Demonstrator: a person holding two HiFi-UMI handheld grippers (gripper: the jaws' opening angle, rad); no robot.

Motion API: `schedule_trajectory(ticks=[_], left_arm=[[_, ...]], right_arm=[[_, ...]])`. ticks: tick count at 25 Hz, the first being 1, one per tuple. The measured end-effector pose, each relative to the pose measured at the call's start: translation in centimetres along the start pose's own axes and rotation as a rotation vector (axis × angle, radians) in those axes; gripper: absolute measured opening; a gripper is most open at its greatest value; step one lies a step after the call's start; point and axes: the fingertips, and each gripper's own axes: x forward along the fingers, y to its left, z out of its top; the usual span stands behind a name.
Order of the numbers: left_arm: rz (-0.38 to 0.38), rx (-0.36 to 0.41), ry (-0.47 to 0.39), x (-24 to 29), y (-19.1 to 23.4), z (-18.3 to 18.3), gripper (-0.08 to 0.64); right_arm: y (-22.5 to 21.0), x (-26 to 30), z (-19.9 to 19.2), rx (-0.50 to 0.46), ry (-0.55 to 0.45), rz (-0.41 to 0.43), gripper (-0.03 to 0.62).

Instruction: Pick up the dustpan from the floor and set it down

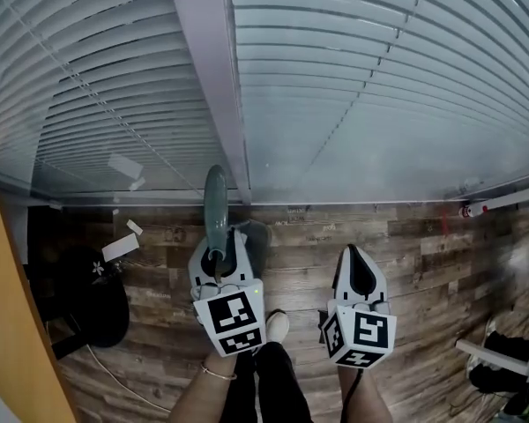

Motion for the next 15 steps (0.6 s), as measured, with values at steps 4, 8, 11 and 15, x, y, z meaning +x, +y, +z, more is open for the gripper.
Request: schedule_trajectory(ticks=[4, 8, 11, 15], left_arm=[[0.003, 0.012, 0.005, 0.6, 0.2, 0.5, 0.094], [0.001, 0.013, 0.009, 1.1, 0.3, -0.4, 0.094], [-0.001, 0.008, 0.009, 1.8, 0.3, -1.8, 0.094], [-0.008, 0.014, 0.001, 2.7, 0.0, -2.4, 0.094]], right_arm=[[0.2, 0.1, -0.2, 0.018, 0.02, -0.005, 0.032], [0.1, 0.1, -1.4, 0.031, 0.031, -0.012, 0.032], [-0.1, 0.7, -2.9, 0.039, 0.039, -0.019, 0.032], [-0.5, 1.3, -3.8, 0.04, 0.043, -0.032, 0.032]])
